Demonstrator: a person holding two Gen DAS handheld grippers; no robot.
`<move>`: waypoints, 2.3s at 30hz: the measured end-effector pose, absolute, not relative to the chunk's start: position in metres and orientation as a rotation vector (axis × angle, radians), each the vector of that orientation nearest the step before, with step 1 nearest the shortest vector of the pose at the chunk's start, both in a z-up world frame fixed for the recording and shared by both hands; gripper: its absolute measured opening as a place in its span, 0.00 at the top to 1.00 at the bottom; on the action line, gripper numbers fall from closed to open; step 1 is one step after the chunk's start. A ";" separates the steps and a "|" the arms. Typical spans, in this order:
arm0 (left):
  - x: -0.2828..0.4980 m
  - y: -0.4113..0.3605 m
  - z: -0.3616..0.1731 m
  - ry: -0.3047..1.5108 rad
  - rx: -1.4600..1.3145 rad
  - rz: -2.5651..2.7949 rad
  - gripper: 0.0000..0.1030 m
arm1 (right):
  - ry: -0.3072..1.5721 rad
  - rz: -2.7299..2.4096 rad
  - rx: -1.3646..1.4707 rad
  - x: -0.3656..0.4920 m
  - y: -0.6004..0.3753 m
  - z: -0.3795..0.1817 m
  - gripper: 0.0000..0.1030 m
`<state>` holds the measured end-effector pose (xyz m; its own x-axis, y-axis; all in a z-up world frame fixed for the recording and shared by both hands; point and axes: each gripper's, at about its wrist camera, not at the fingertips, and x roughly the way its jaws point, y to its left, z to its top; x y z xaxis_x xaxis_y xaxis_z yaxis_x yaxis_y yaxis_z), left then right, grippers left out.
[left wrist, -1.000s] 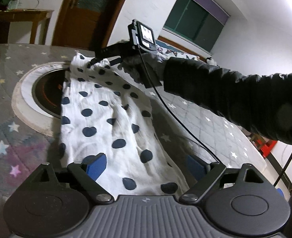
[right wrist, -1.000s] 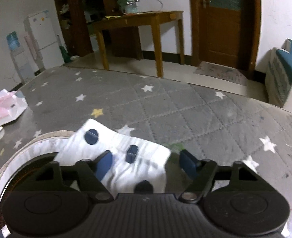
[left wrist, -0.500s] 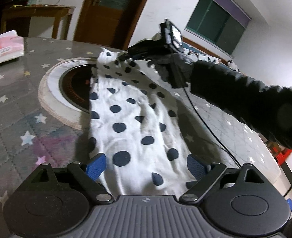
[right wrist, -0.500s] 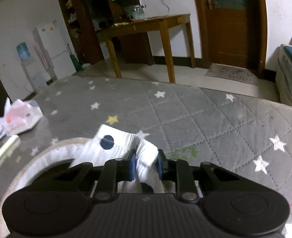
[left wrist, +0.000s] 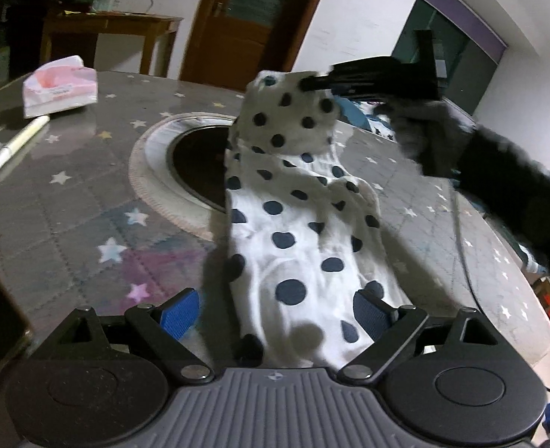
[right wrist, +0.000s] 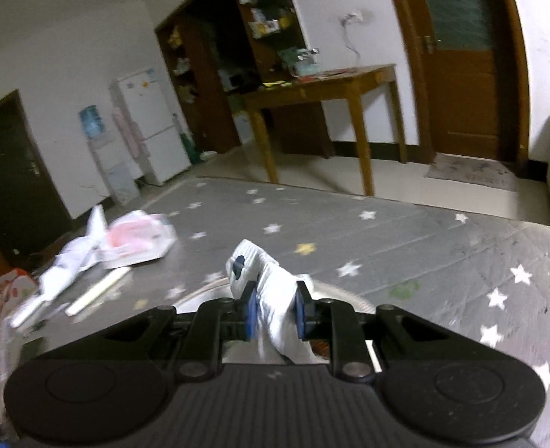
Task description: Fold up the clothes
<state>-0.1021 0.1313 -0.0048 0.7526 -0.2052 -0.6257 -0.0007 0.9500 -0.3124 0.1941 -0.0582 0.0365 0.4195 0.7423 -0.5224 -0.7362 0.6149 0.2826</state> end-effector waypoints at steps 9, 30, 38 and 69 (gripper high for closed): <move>-0.124 0.141 -0.008 0.703 -0.291 -0.048 0.11 | 0.639 1.043 0.010 0.083 -0.085 0.066 0.82; -0.159 0.154 -0.017 0.700 -0.291 0.032 0.11 | 0.571 1.290 -0.181 -0.107 -0.118 0.039 0.82; -0.166 0.156 -0.015 0.689 -0.285 0.047 0.11 | 0.563 1.302 -0.362 -0.127 -0.118 0.022 0.73; -0.161 0.120 -0.003 0.652 -0.281 -0.197 0.67 | 0.632 1.260 -0.464 -0.143 -0.111 0.005 0.82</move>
<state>-0.1610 0.1198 -0.0035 0.7787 -0.2668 -0.5679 0.0920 0.9438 -0.3173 -0.1434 -0.1114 0.0052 0.1765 0.7242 -0.6666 -0.9673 0.2528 0.0186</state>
